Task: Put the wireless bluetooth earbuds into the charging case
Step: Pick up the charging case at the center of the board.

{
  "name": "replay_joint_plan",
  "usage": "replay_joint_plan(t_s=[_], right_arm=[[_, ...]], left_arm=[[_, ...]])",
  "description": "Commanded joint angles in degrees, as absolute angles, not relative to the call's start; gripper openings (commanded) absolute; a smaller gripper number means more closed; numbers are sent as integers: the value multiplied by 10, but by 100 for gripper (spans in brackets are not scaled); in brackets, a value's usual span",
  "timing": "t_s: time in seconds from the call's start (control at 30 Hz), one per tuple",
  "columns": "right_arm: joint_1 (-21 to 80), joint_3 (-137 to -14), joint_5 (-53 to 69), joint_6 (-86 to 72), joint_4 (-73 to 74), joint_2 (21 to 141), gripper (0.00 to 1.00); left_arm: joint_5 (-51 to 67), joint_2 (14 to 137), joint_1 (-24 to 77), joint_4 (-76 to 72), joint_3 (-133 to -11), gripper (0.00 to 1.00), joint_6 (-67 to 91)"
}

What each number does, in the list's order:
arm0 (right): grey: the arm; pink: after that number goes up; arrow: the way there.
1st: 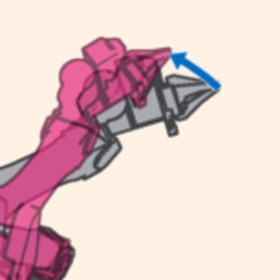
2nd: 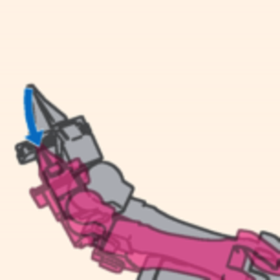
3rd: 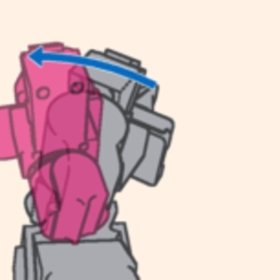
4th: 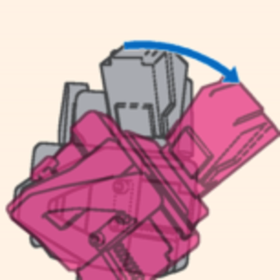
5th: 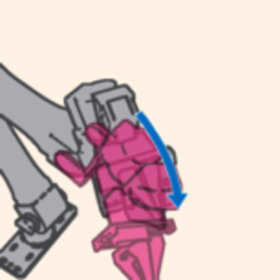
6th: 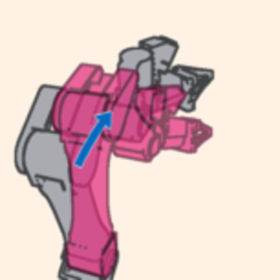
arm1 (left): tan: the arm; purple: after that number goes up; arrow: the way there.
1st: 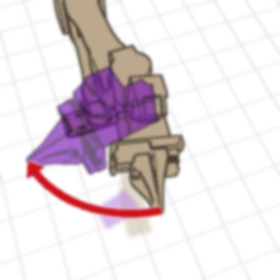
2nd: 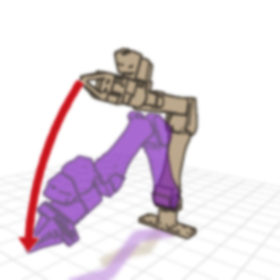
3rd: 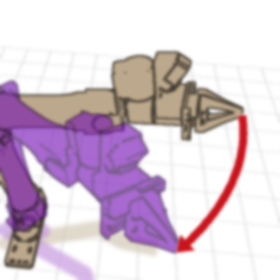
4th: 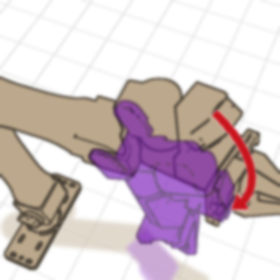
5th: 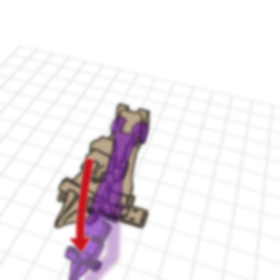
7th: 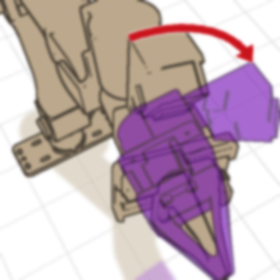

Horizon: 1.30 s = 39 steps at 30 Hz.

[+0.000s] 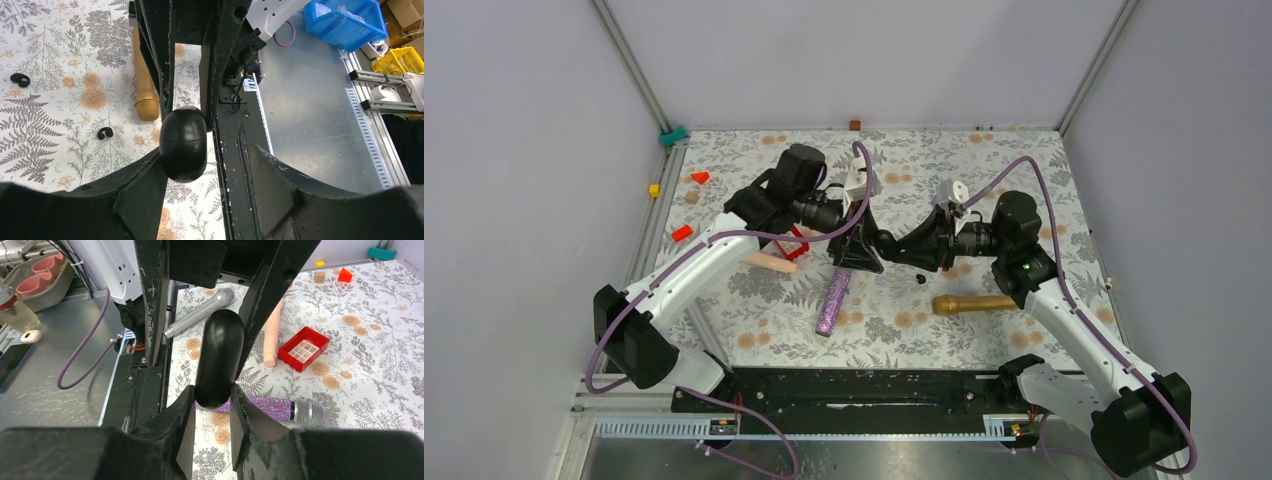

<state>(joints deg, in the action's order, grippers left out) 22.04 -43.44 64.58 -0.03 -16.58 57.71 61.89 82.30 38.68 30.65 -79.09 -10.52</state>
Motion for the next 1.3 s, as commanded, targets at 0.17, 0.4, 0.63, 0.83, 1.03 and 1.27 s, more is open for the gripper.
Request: replay_joint_plan(t_s=[0.17,0.4,0.63,0.83,1.03,1.27], right_arm=[[232,-449,649,23,-150,582,24],[237,-451,644,35,-137,582,24],[237,-441,622,20,-167,570,24],[237,-439,619,19,-170,563,24],[237,-433,616,12,-186,548,24],[237,-444,621,31,-153,558,25]], left_arm=[[616,804,390,248,-790,60,-76],[619,814,390,249,-793,43,-73],[614,818,391,248,-793,57,-69],[612,815,391,247,-789,59,-72],[604,814,390,247,-785,61,-74],[609,815,391,248,-790,55,-71]])
